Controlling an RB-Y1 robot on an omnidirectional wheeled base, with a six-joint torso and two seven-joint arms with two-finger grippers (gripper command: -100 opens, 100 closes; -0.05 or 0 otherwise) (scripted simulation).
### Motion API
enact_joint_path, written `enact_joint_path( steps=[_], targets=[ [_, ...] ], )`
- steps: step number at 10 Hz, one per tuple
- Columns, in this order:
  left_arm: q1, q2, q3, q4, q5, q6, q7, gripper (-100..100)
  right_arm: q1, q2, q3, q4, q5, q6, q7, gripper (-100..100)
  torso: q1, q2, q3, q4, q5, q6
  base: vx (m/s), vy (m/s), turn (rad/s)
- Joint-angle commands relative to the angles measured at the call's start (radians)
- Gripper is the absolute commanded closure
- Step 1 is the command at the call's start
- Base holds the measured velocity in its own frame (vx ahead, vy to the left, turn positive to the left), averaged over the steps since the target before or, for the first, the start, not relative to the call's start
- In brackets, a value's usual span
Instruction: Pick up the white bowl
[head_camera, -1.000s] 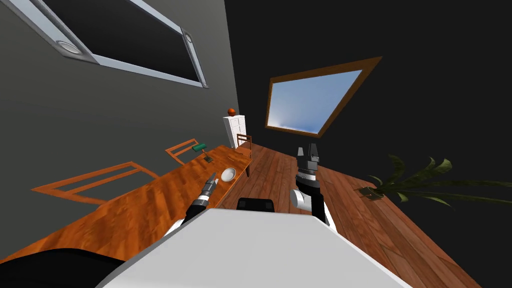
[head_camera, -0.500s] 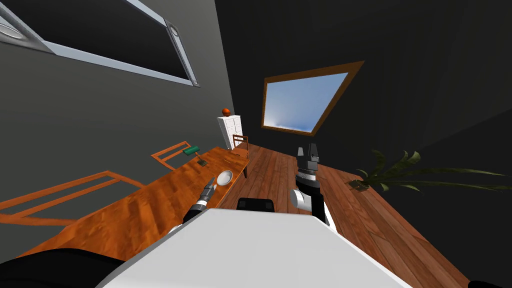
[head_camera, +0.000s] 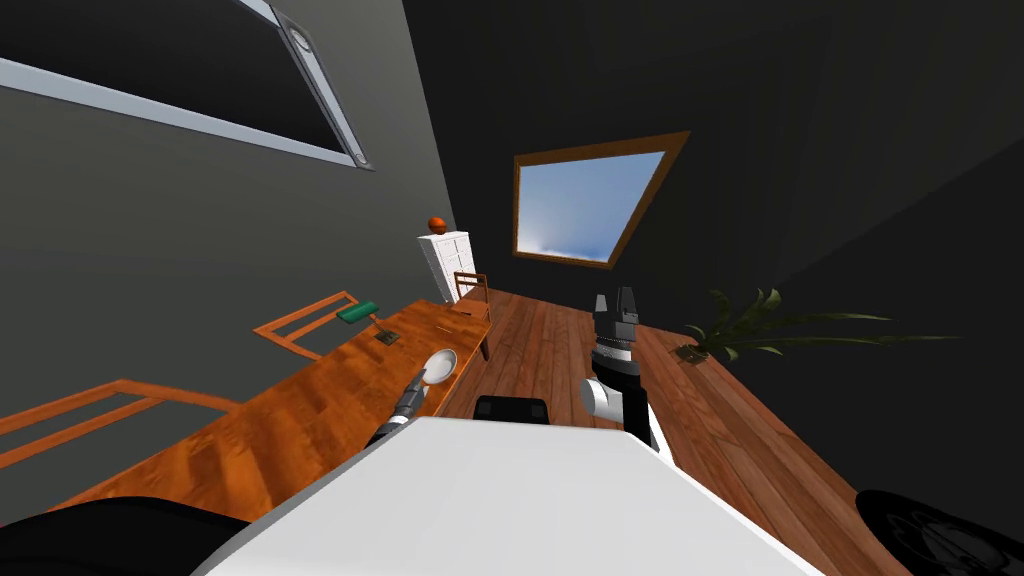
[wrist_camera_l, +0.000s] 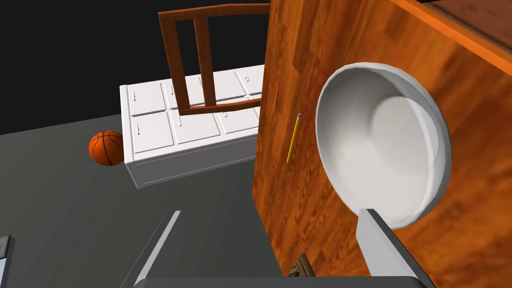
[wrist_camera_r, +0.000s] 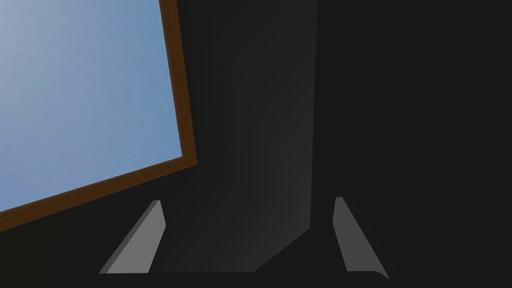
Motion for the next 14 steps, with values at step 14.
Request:
enact_joint_path(
  steps=[14],
  targets=[
    [-0.019, 0.012, -0.042, 0.399, 0.037, 0.084, 0.168, -100, 0.000, 0.000, 0.000, 0.000, 0.000, 0.000, 0.000, 0, 0.001, 0.001, 0.000, 0.000, 0.000, 0.000, 0.053, 0.032, -0.152]
  ],
)
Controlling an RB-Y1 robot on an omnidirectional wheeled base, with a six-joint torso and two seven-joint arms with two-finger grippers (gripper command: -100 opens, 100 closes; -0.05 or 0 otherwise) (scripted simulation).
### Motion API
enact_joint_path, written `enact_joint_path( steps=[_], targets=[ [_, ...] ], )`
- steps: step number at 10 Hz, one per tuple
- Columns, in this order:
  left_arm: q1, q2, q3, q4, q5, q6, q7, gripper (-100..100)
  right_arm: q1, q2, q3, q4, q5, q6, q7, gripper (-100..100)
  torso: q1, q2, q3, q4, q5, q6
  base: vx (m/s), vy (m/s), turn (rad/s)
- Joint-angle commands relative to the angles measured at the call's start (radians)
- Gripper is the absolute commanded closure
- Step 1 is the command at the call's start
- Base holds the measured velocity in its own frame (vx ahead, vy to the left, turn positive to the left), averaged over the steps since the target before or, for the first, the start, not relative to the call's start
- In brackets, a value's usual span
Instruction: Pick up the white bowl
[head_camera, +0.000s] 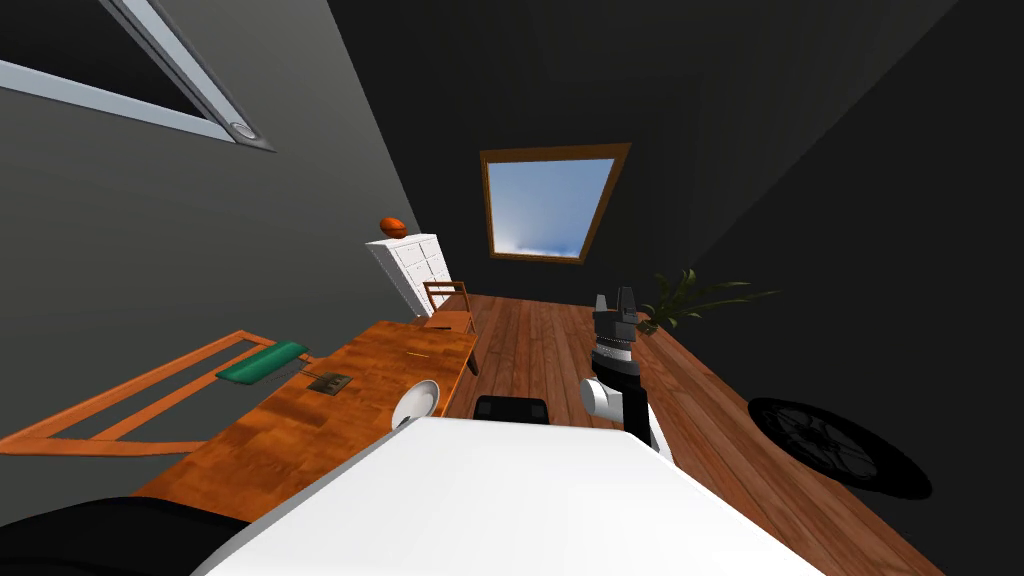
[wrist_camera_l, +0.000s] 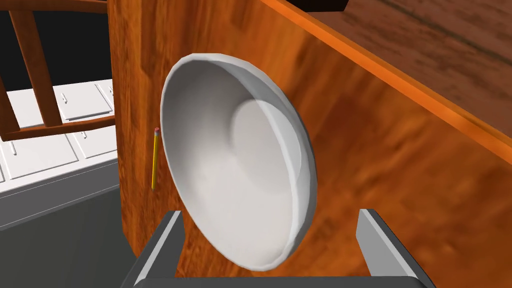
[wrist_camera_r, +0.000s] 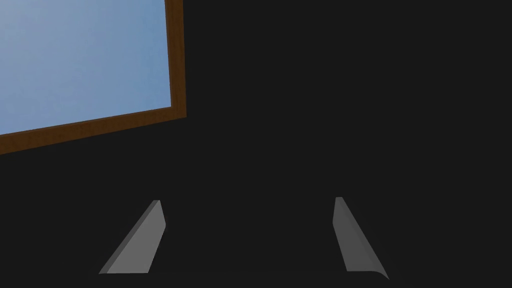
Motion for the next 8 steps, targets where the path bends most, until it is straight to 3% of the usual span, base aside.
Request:
enact_joint_path(
  steps=[1, 4, 6, 7, 8],
  targets=[
    [-0.011, -0.002, -0.003, 0.031, 0.002, 0.007, 0.007, -100, 0.000, 0.000, 0.000, 0.000, 0.000, 0.000, 0.000, 0, 0.000, 0.000, 0.000, 0.000, 0.000, 0.000, 0.040, 0.036, -0.055],
    [-0.021, -0.003, -0.022, 0.106, 0.015, 0.027, 0.035, -100, 0.000, 0.000, 0.000, 0.000, 0.000, 0.000, 0.000, 0, 0.000, 0.000, 0.000, 0.000, 0.000, 0.000, 0.050, 0.049, -0.120],
    [-0.026, -0.006, -0.023, 0.123, 0.016, 0.022, 0.035, -100, 0.000, 0.000, 0.000, 0.000, 0.000, 0.000, 0.000, 0, 0.001, -0.001, -0.001, 0.000, 0.000, 0.000, 0.045, 0.043, -0.044],
    [-0.027, -0.007, -0.024, 0.126, 0.016, 0.022, 0.036, 0, 0.000, 0.000, 0.000, 0.000, 0.000, 0.000, 0.000, 0, -0.001, 0.001, 0.000, 0.000, 0.000, -0.001, 0.005, 0.005, 0.001],
    [-0.063, -0.023, -0.018, 0.156, 0.019, 0.027, 0.014, -100, 0.000, 0.000, 0.000, 0.000, 0.000, 0.000, 0.000, 0, -0.003, 0.002, 0.001, 0.000, -0.001, -0.001, -0.012, 0.028, 0.024]
  ],
)
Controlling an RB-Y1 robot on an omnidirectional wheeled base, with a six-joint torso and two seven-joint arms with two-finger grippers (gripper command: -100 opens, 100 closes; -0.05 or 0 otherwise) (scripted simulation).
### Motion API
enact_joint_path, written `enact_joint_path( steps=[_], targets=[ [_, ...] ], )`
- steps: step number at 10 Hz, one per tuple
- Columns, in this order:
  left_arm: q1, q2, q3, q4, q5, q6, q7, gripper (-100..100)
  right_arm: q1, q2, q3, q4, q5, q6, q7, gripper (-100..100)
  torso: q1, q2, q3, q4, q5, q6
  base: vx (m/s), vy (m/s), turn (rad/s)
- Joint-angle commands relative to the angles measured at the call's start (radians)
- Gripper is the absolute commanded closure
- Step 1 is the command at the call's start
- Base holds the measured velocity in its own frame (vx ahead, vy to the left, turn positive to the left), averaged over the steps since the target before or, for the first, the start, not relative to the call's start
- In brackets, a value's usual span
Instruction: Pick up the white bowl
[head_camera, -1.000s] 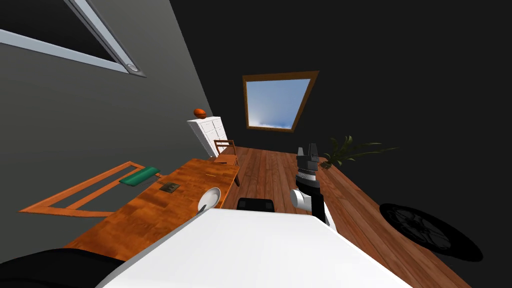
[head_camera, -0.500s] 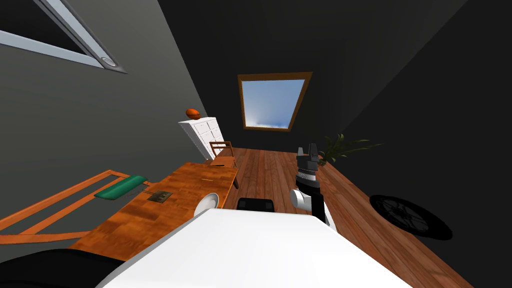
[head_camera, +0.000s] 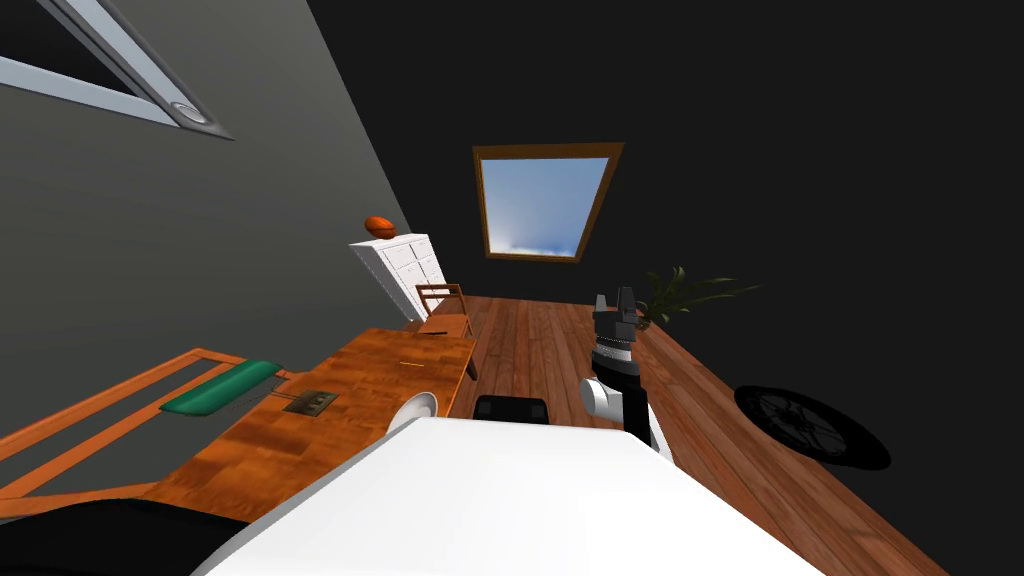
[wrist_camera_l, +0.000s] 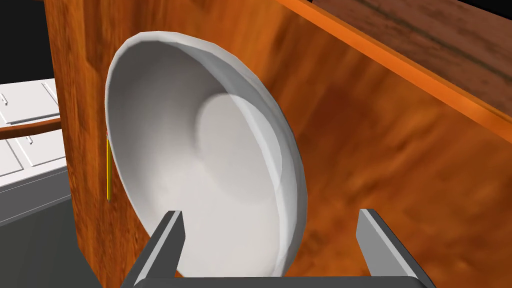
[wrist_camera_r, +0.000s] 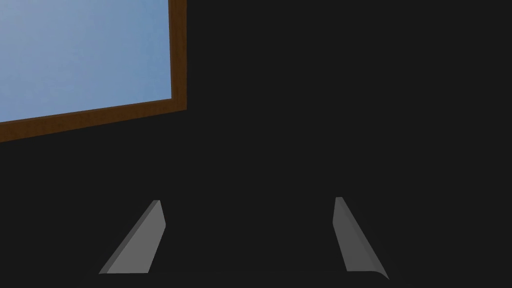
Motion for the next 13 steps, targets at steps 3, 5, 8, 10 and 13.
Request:
enact_joint_path(
  steps=[3, 5, 8, 10, 13],
  targets=[
    [-0.077, -0.036, 0.012, 0.062, 0.007, 0.013, -0.049, -100, 0.000, 0.000, 0.000, 0.000, 0.000, 0.000, 0.000, 0, 0.002, 0.001, 0.001, 0.000, 0.000, 0.000, -0.030, 0.051, 0.017],
    [-0.094, -0.039, 0.013, 0.080, 0.008, 0.013, -0.052, -100, 0.000, 0.000, 0.000, 0.000, 0.000, 0.000, 0.000, 0, 0.002, 0.002, 0.001, 0.000, 0.000, 0.000, -0.021, 0.035, 0.009],
    [-0.097, -0.040, 0.013, 0.085, 0.008, 0.013, -0.055, 100, 0.000, 0.000, 0.000, 0.000, 0.000, 0.000, 0.000, 0, -0.002, 0.000, 0.000, 0.001, -0.001, 0.000, 0.000, 0.000, 0.000],
    [-0.097, -0.039, 0.013, 0.085, 0.007, 0.013, -0.055, 100, 0.000, 0.000, 0.000, 0.000, 0.000, 0.000, 0.000, 0, -0.002, 0.001, 0.001, 0.001, 0.000, -0.001, 0.000, 0.000, 0.000],
    [-0.053, -0.025, 0.008, 0.042, 0.005, 0.010, -0.034, 100, 0.000, 0.000, 0.000, 0.000, 0.000, 0.000, 0.000, 0, -0.004, 0.001, 0.001, 0.001, -0.001, -0.001, 0.013, -0.020, -0.009]
  ],
)
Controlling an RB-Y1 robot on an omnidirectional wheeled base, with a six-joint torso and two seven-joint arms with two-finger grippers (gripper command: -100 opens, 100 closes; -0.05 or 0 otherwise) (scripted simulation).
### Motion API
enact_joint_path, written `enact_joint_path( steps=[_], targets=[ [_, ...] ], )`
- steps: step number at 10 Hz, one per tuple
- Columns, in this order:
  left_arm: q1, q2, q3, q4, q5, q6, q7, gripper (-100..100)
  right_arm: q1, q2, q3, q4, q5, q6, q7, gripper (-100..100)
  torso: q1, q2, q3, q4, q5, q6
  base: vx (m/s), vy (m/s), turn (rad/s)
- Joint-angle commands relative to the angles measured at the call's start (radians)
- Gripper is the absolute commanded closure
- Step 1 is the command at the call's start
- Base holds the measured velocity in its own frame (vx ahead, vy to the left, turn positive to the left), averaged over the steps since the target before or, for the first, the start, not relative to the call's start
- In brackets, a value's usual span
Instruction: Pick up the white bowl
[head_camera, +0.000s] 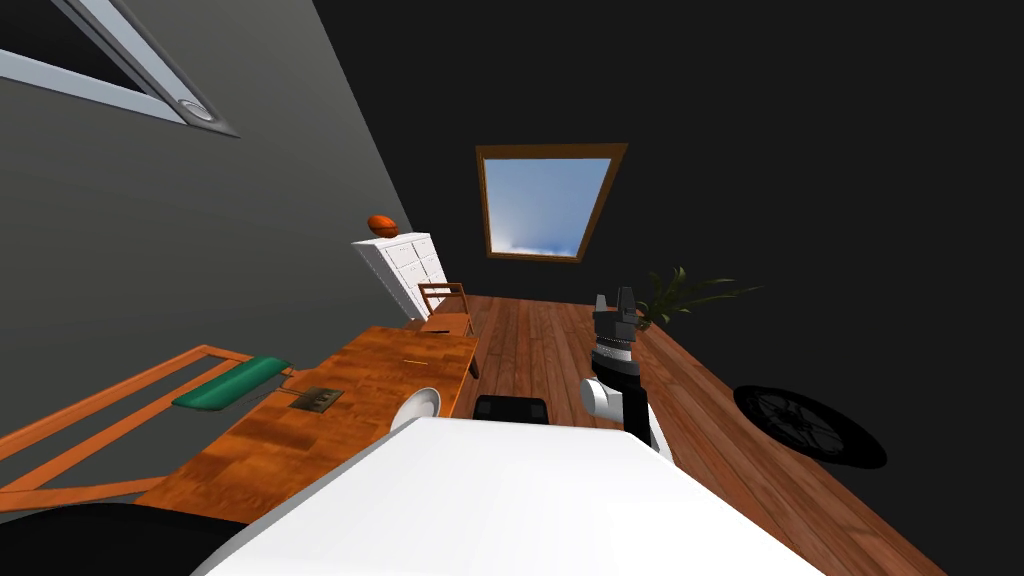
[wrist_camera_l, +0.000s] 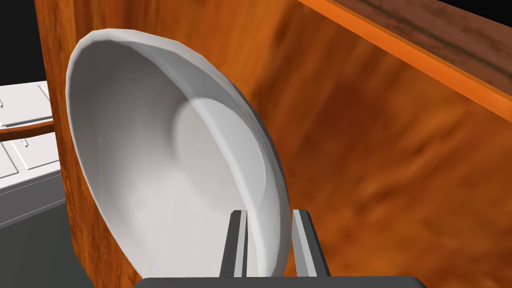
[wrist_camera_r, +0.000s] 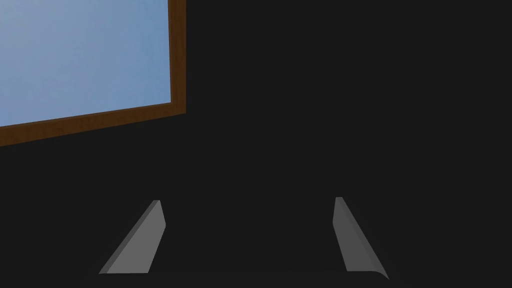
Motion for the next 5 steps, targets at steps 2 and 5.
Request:
enact_joint_path(
  steps=[2, 5],
  targets=[
    [0.057, 0.025, -0.008, -0.050, -0.005, -0.007, 0.035, 100, 0.000, 0.000, 0.000, 0.000, 0.000, 0.000, 0.000, 0, -0.001, 0.000, 0.000, 0.000, 0.000, 0.000, 0.026, -0.051, -0.018],
    [0.062, 0.027, -0.009, -0.052, -0.005, -0.007, 0.037, 0, 0.000, 0.000, 0.000, 0.000, 0.000, 0.000, 0.000, 0, 0.000, 0.000, 0.001, 0.001, -0.001, 0.000, 0.013, -0.022, -0.002]
  ],
)
